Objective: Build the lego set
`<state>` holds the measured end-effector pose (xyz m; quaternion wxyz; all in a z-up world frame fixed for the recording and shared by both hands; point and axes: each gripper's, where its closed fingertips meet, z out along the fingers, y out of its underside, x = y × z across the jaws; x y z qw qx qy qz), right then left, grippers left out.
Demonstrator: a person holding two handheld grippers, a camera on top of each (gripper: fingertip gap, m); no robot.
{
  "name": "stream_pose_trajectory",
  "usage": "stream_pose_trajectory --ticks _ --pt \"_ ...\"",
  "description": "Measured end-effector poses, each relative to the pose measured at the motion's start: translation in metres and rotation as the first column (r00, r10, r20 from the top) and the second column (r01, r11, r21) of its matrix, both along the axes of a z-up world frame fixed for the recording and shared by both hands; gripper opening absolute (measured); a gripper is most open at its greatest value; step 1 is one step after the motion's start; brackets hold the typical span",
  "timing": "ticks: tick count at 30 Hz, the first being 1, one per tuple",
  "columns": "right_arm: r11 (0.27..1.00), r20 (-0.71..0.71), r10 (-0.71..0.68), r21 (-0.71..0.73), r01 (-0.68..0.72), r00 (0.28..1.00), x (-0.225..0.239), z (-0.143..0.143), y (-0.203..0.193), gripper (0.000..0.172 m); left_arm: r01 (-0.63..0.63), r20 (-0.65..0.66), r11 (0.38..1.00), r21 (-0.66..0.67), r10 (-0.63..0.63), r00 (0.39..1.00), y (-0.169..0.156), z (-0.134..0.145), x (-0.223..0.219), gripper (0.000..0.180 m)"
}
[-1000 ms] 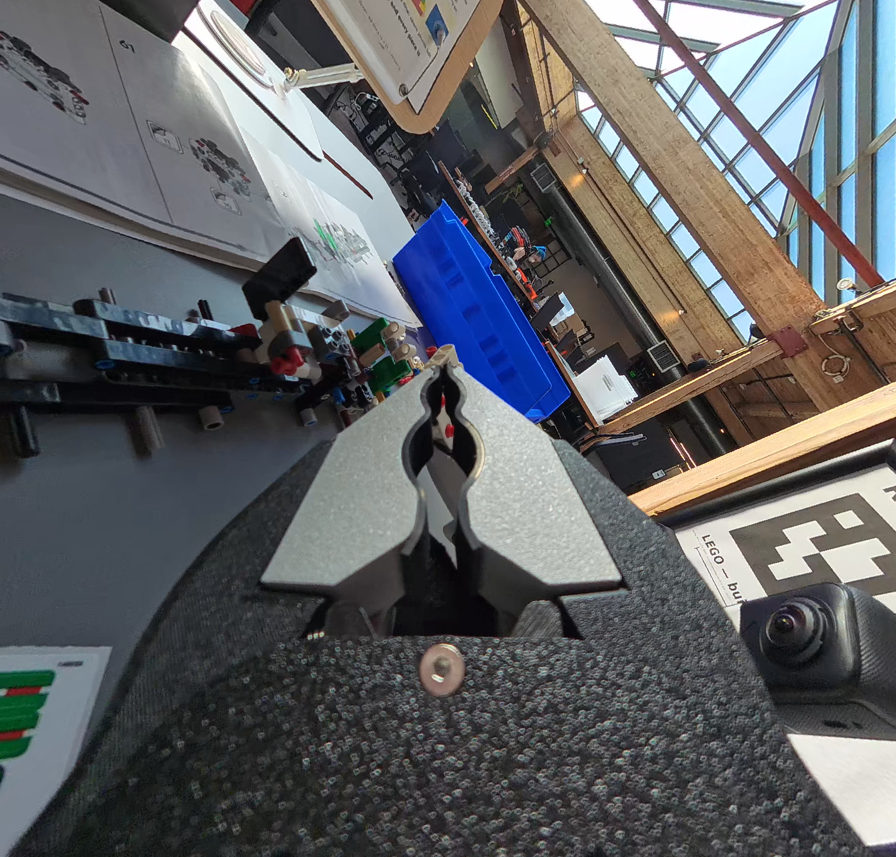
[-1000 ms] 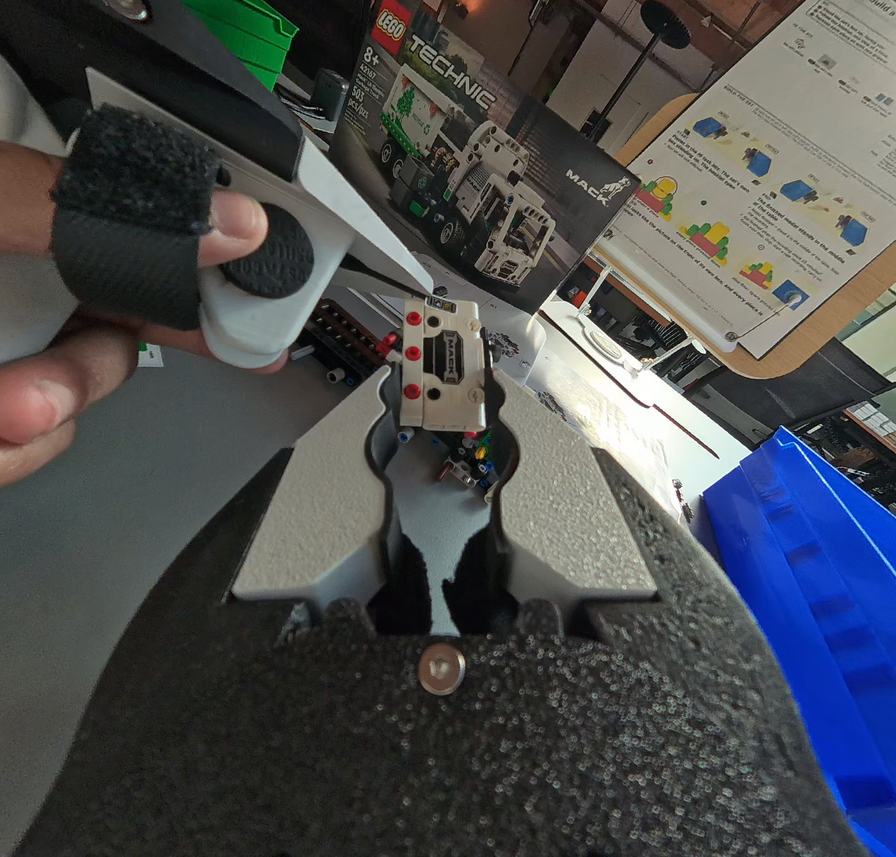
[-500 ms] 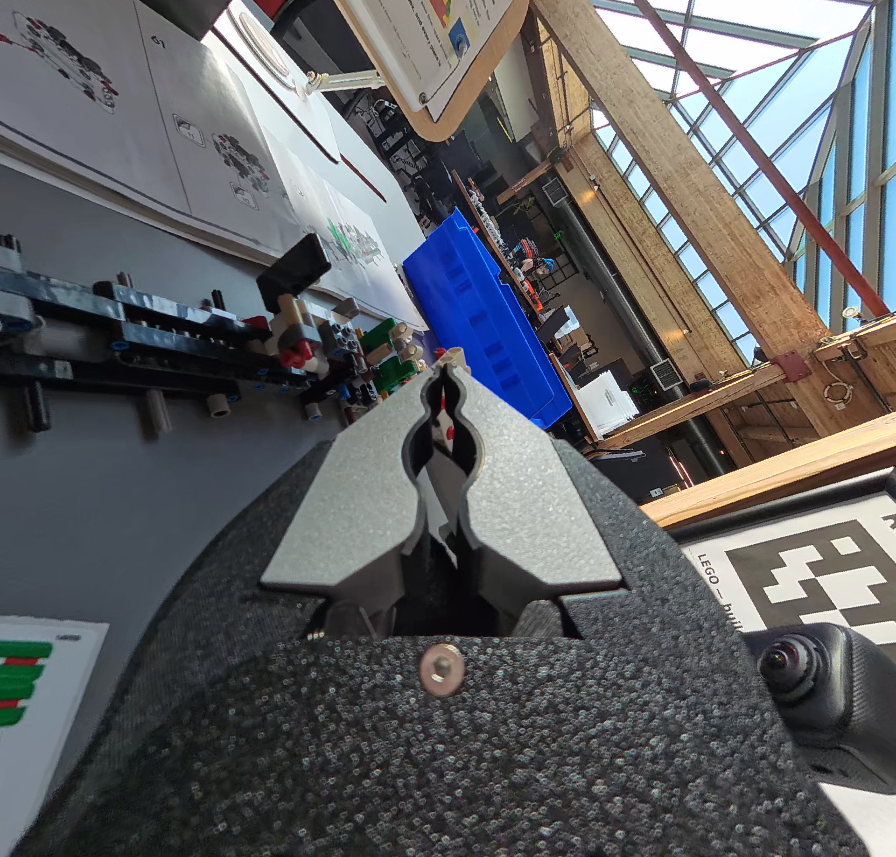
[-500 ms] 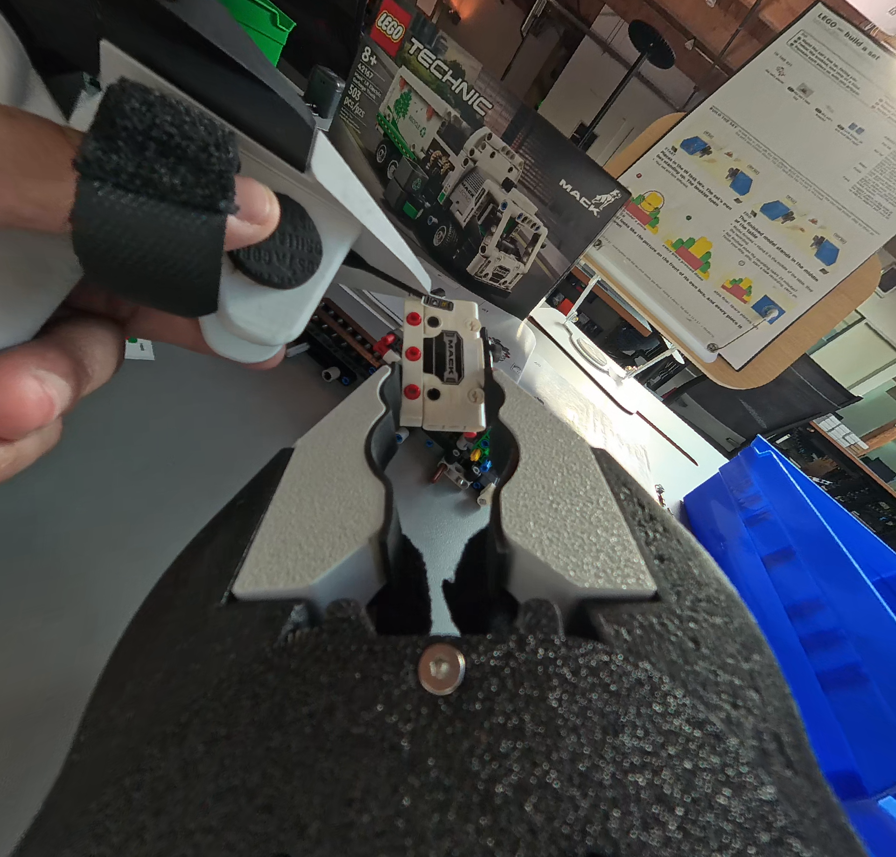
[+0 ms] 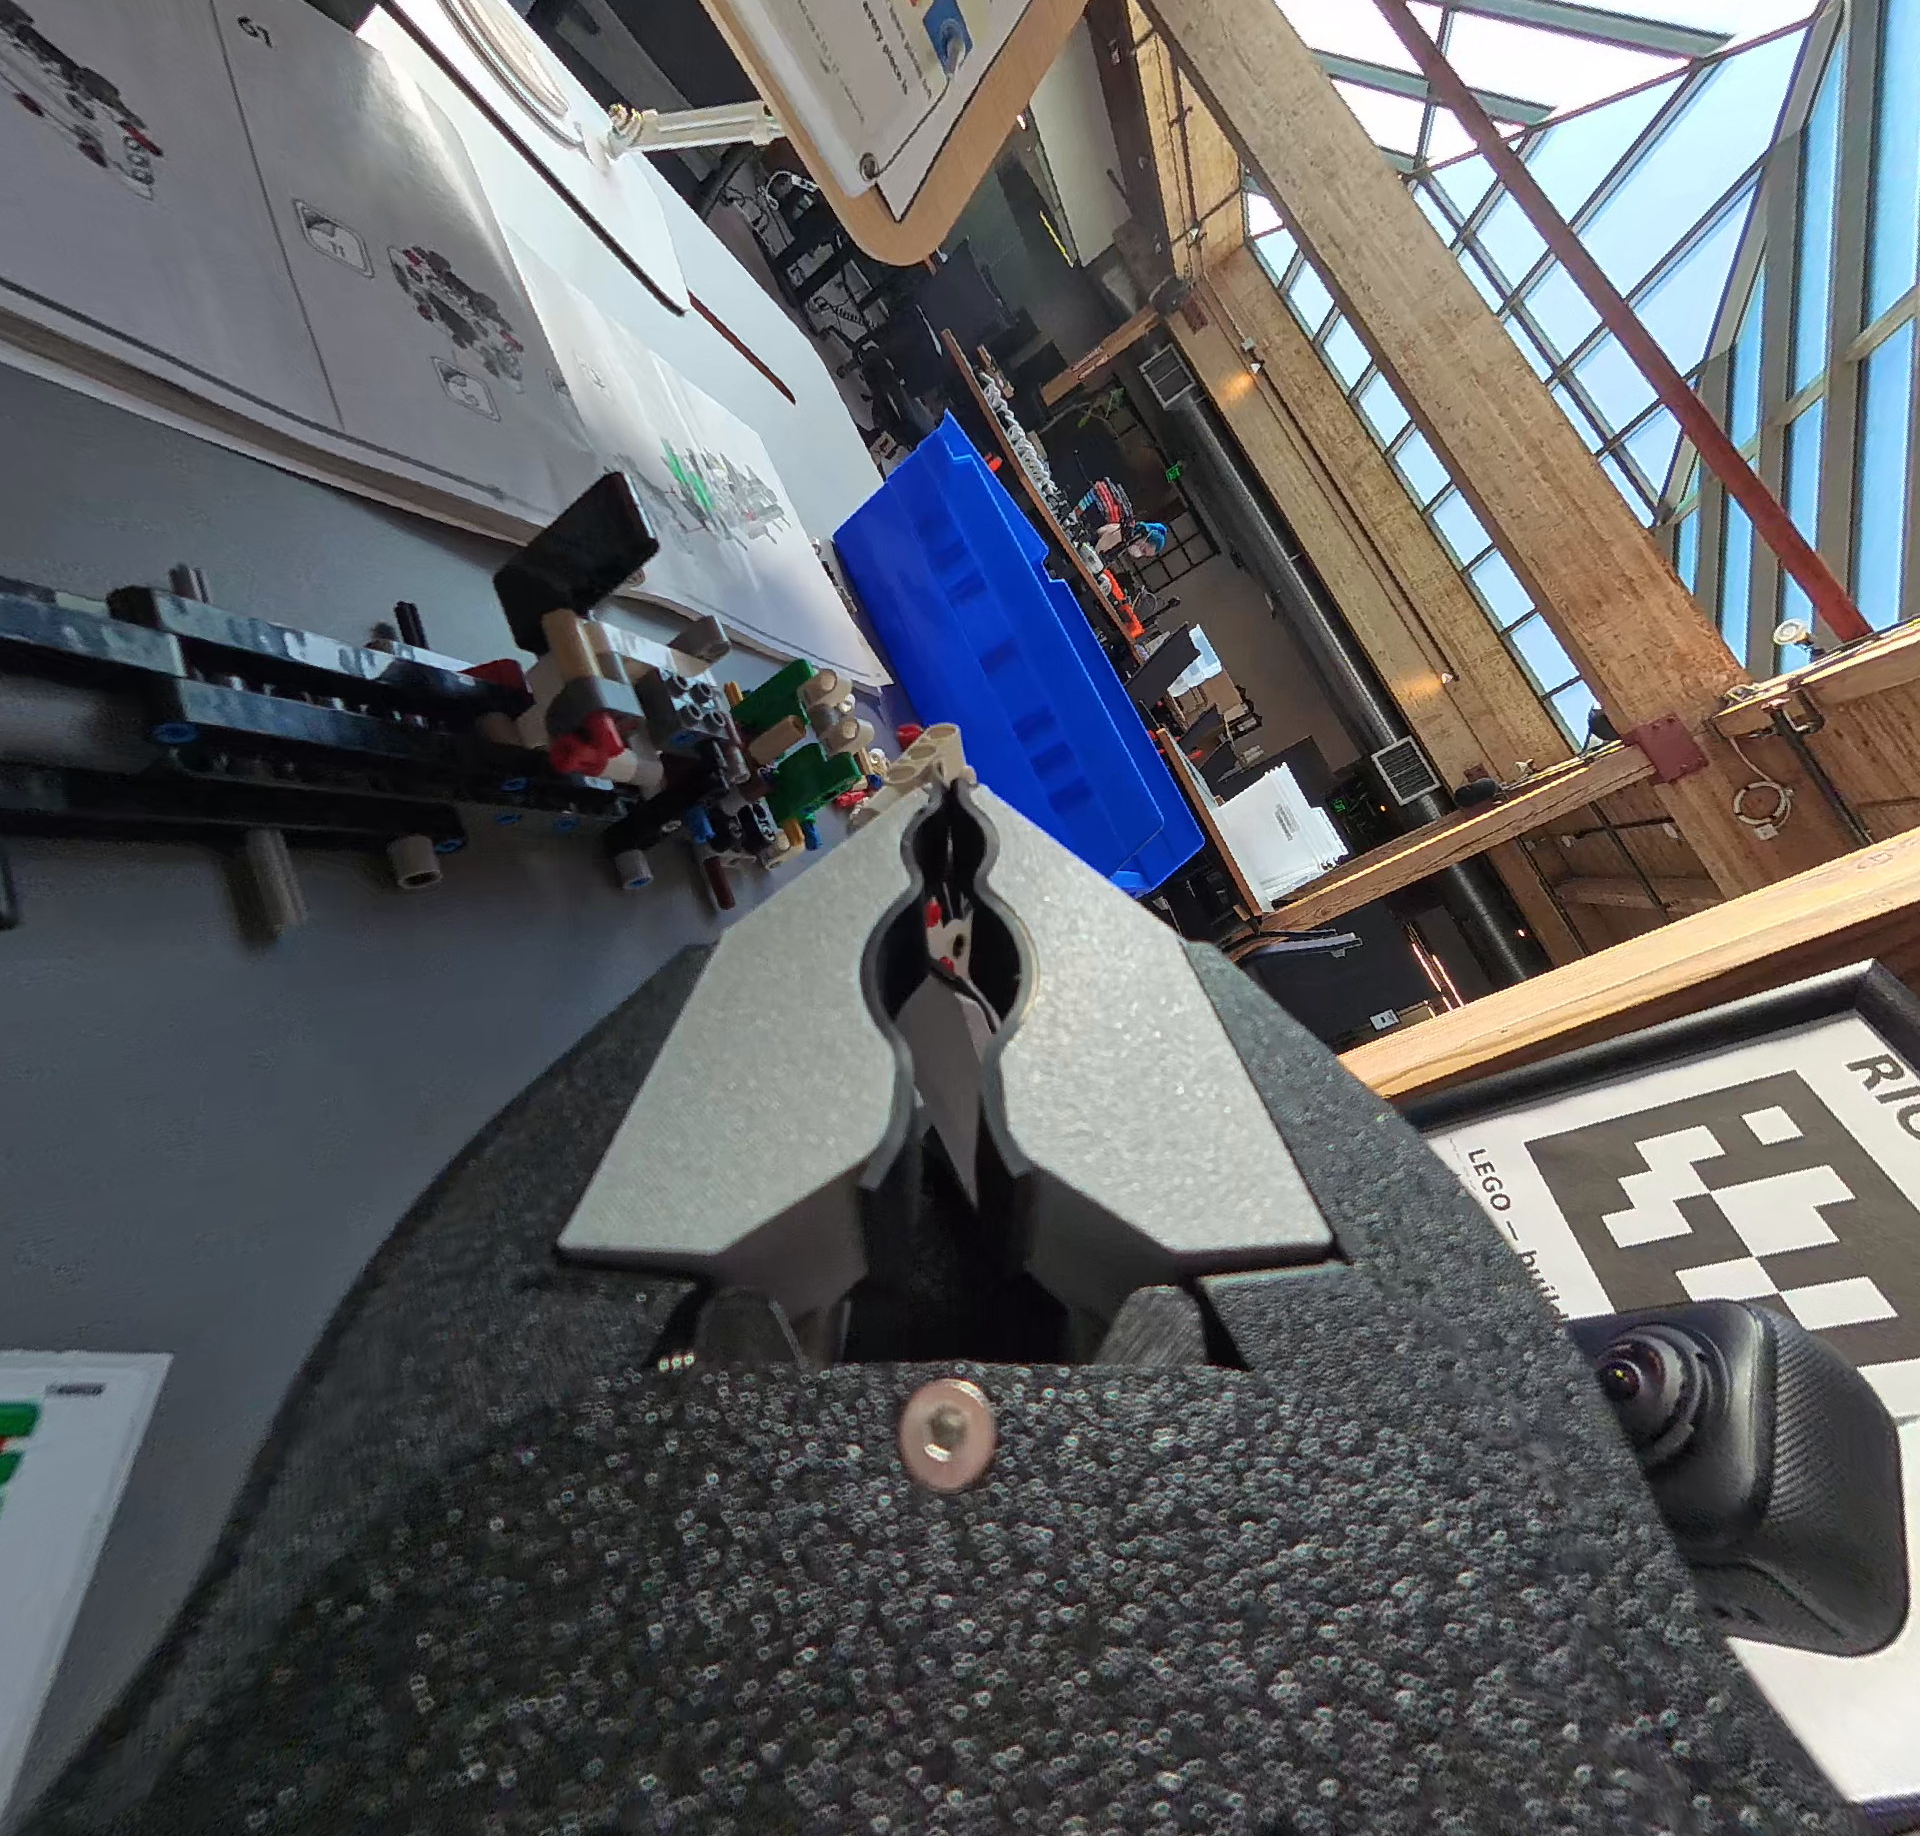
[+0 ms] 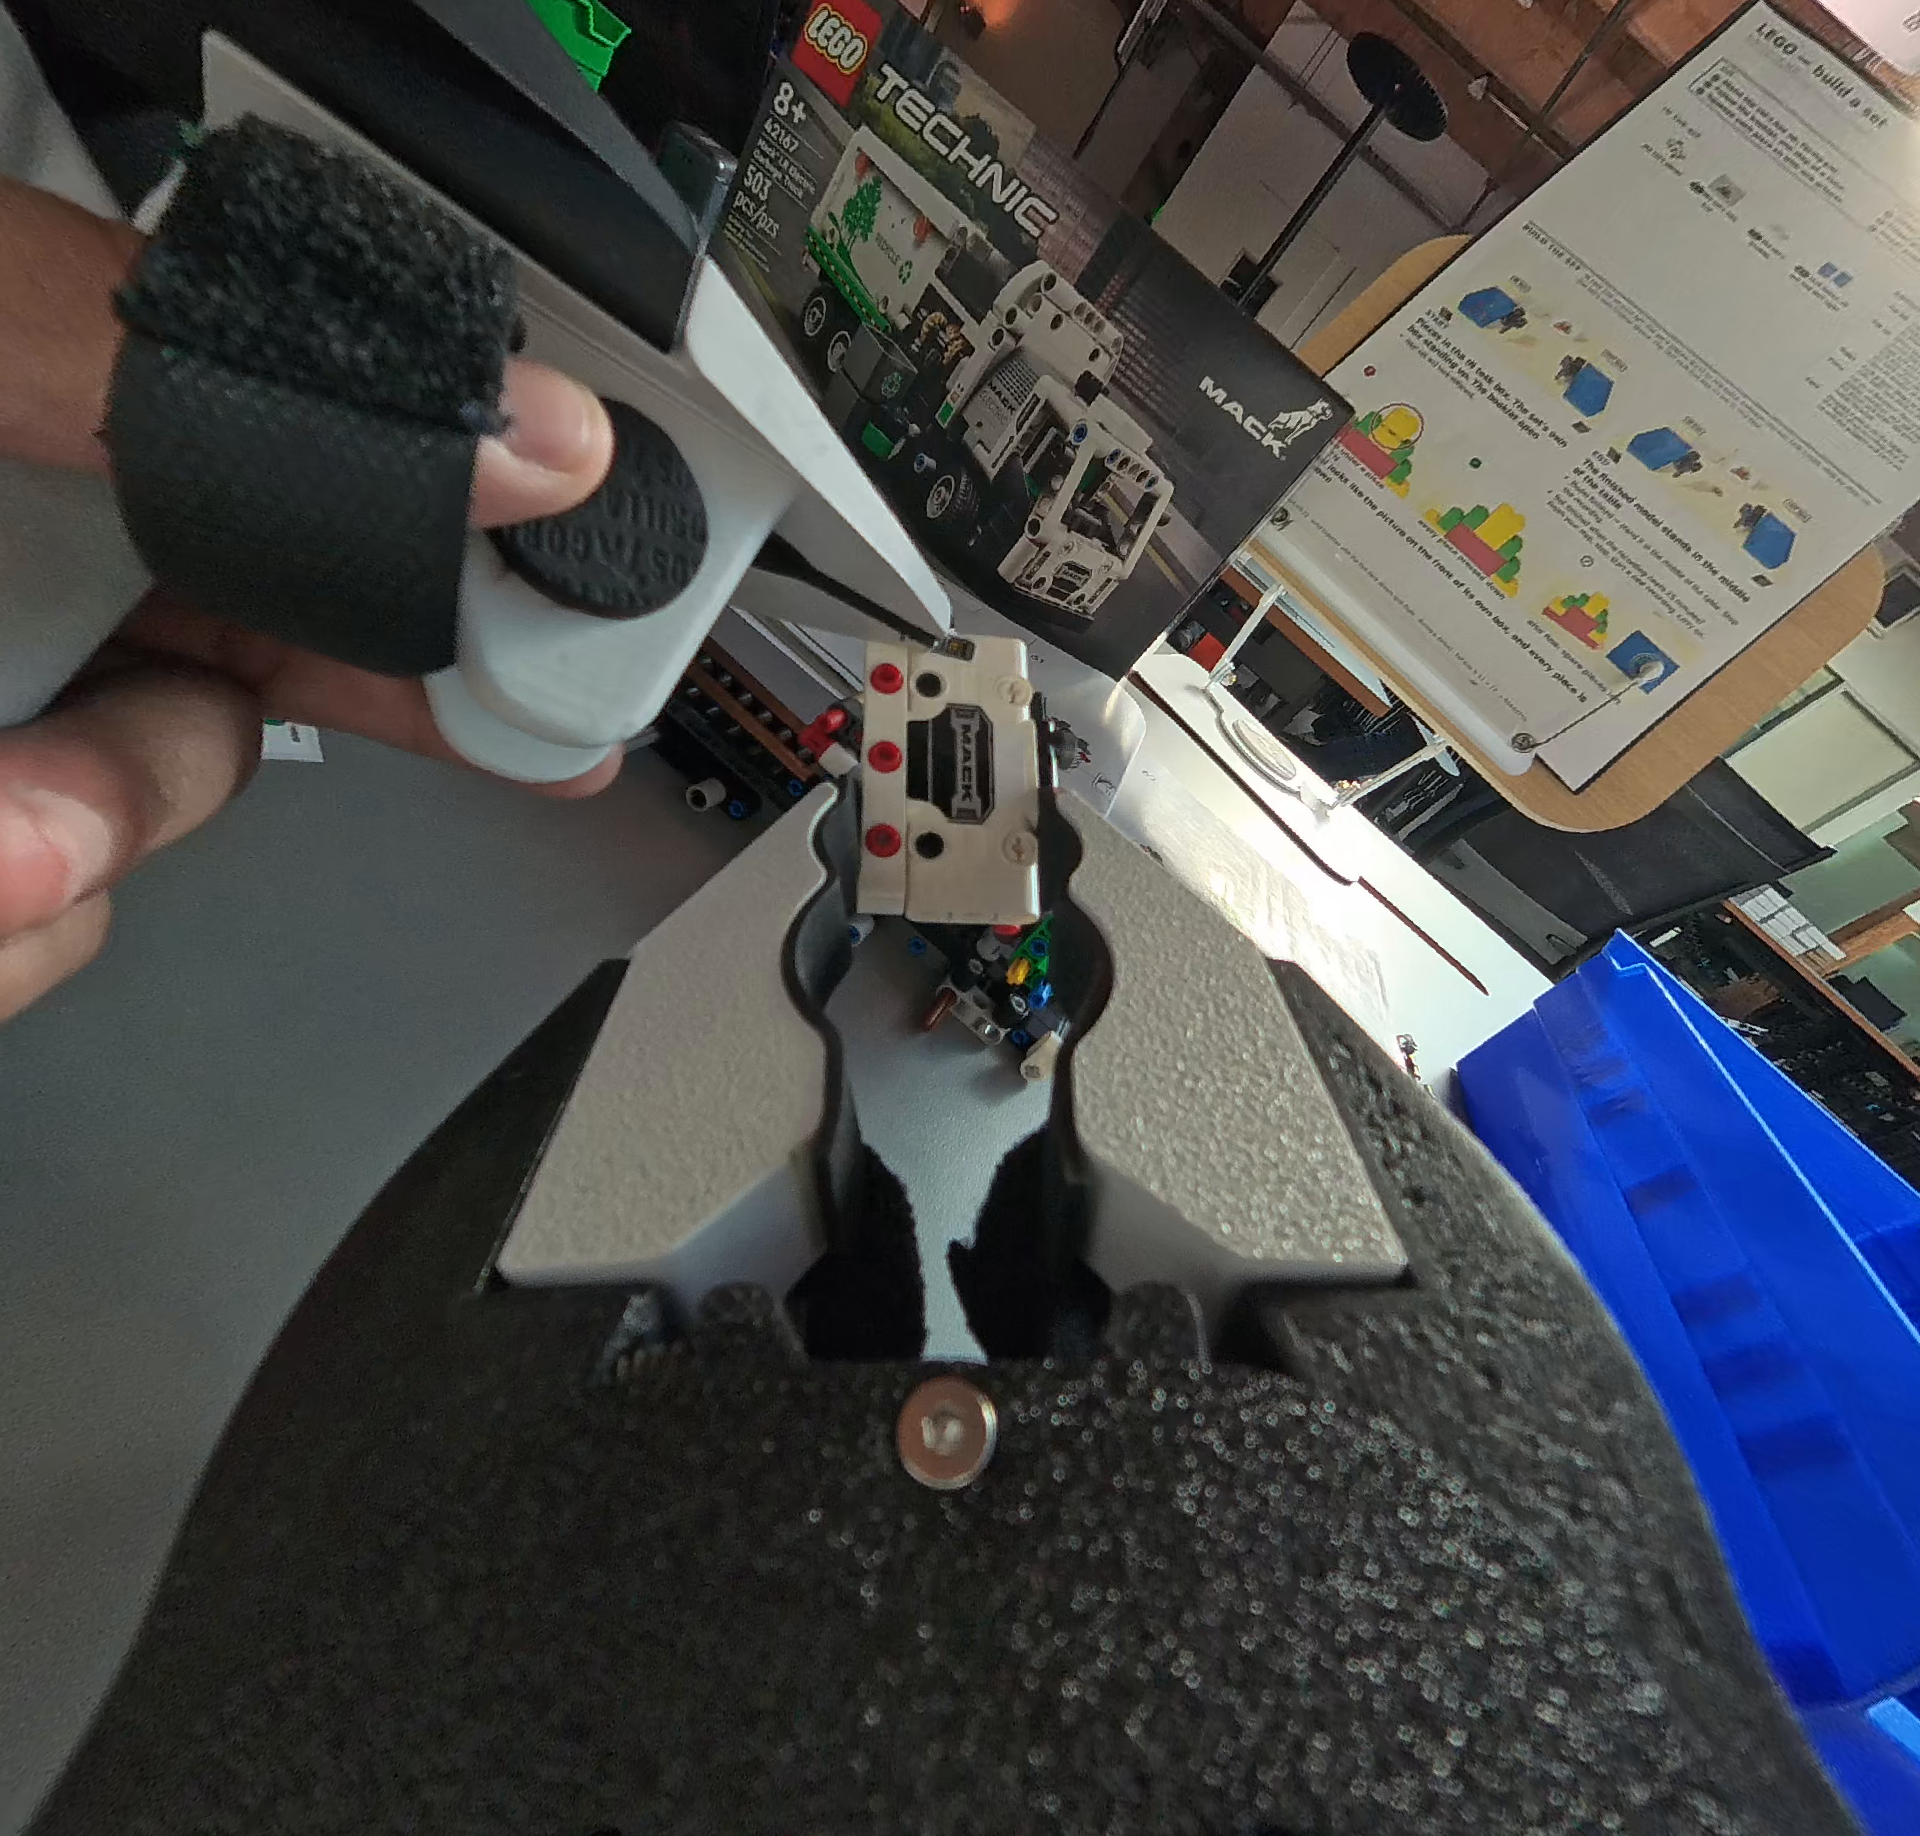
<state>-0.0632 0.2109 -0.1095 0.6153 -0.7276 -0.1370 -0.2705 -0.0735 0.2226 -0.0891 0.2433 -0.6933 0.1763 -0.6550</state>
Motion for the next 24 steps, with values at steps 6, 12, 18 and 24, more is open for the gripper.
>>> stream_pose_trajectory --ticks 6,12,18,24 --pt "0.999 0.002 -0.029 -0.042 0.029 1.0 0.004 -0.006 0.002 0.032 0.034 -0.01 0.999 0.028 -0.034 0.999 -0.007 0.001 0.002 0.0" --pt "0.999 -0.044 0.02 -0.027 -0.022 0.999 -0.002 -0.003 0.0 0.032 0.054 -0.013 0.998 0.045 -0.054 0.998 -0.007 0.003 0.001 0.0" --pt "0.973 -0.339 0.199 -0.043 -0.227 0.919 -0.013 -0.003 -0.008 0.033 0.181 -0.014 0.983 0.041 -0.181 0.983 -0.013 0.007 -0.002 0.0" --pt "0.894 -0.607 0.376 0.04 -0.446 0.7 -0.025 0.004 -0.025 0.043 0.356 -0.055 0.933 0.058 -0.353 0.934 -0.018 0.003 -0.008 0.0"
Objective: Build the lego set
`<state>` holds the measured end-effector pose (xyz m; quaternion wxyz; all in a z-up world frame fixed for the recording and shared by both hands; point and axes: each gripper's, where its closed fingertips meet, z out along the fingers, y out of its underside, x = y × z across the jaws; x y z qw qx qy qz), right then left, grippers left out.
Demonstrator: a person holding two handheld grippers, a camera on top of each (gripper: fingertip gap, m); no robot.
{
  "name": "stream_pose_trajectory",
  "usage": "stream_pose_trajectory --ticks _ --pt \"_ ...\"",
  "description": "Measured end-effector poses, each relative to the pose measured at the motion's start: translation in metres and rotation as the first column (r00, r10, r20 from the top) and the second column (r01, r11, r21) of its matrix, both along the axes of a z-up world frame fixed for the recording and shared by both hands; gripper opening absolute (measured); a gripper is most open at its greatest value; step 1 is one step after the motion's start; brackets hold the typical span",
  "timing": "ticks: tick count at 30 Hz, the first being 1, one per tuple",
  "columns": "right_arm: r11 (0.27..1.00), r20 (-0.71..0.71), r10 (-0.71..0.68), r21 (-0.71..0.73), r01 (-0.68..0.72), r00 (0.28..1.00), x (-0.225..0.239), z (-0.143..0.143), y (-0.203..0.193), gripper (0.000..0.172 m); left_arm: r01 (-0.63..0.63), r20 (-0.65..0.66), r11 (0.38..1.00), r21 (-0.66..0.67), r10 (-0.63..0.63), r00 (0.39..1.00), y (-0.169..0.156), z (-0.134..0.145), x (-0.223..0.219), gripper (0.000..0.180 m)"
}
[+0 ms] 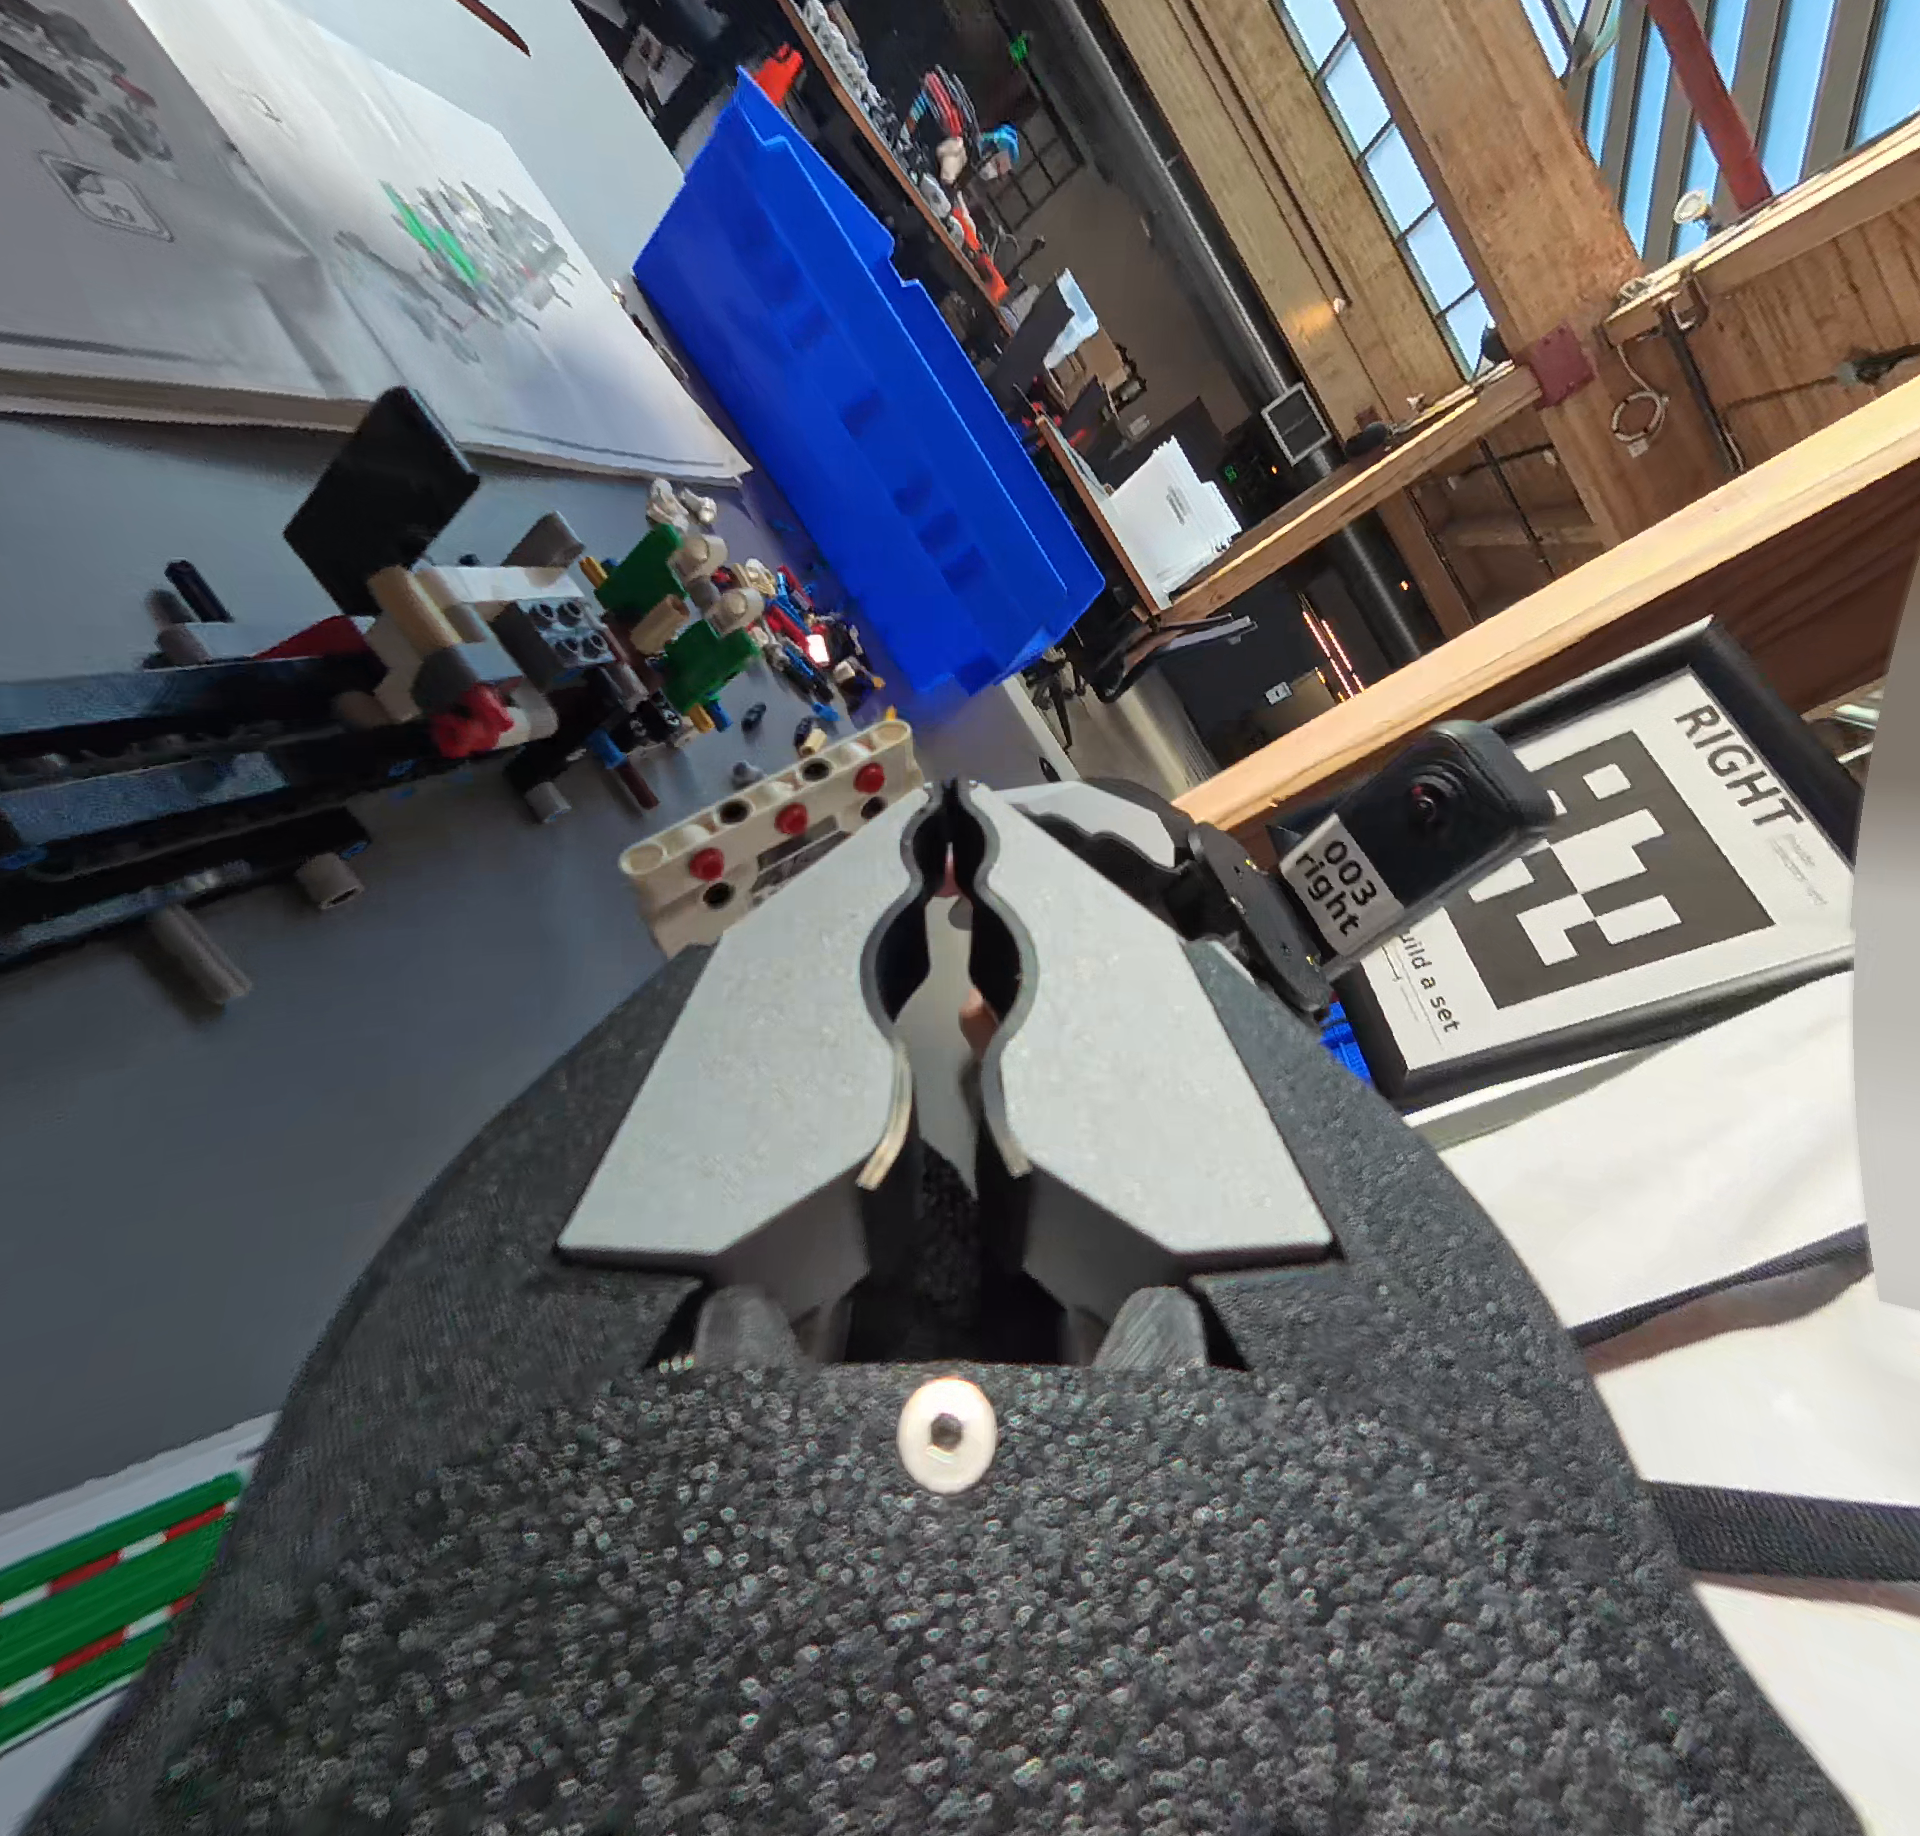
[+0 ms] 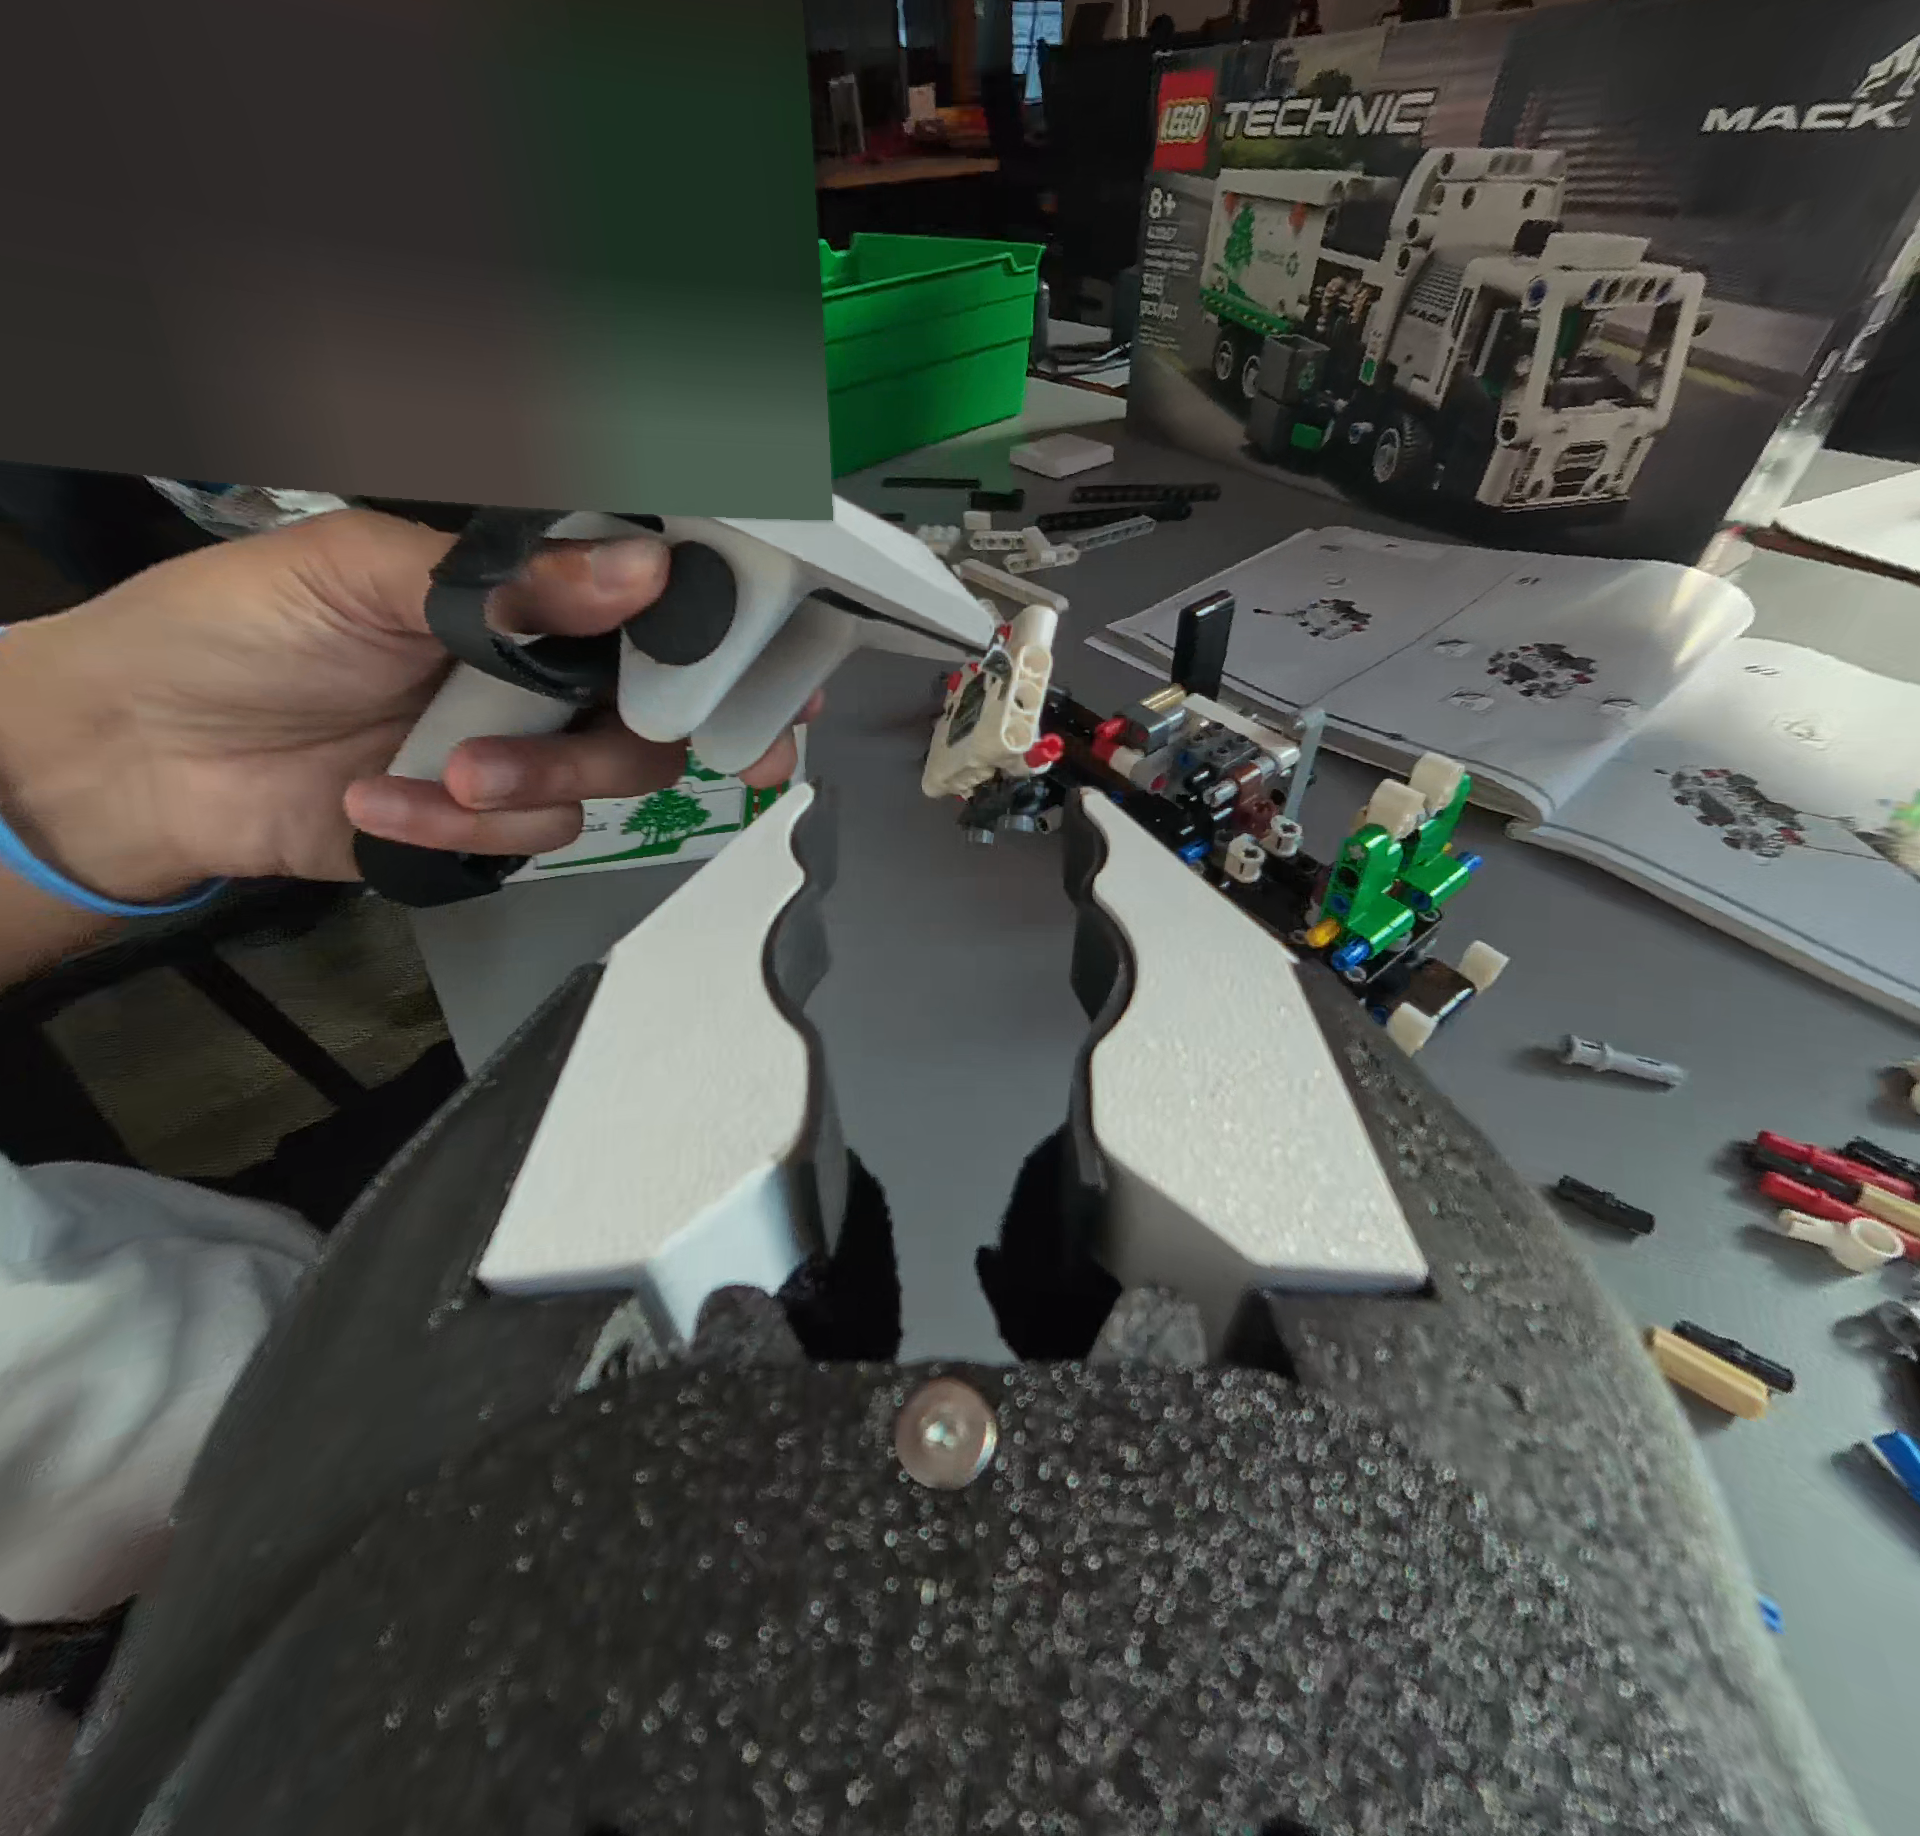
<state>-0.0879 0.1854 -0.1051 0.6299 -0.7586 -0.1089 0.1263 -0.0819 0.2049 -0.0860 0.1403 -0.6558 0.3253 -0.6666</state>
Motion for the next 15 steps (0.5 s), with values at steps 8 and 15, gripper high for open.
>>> stream_pose_trajectory --ticks 8,15 --pt "0.991 -0.254 0.096 -0.063 -0.115 0.962 0.007 0.0 0.007 0.058 0.171 -0.001 0.985 -0.006 -0.171 0.985 -0.013 0.01 -0.004 0.0" --pt "0.98 -0.334 0.168 -0.044 -0.193 0.928 -0.002 0.004 0.007 0.032 0.233 0.033 0.972 0.023 -0.234 0.972 -0.028 0.023 -0.006 0.0"
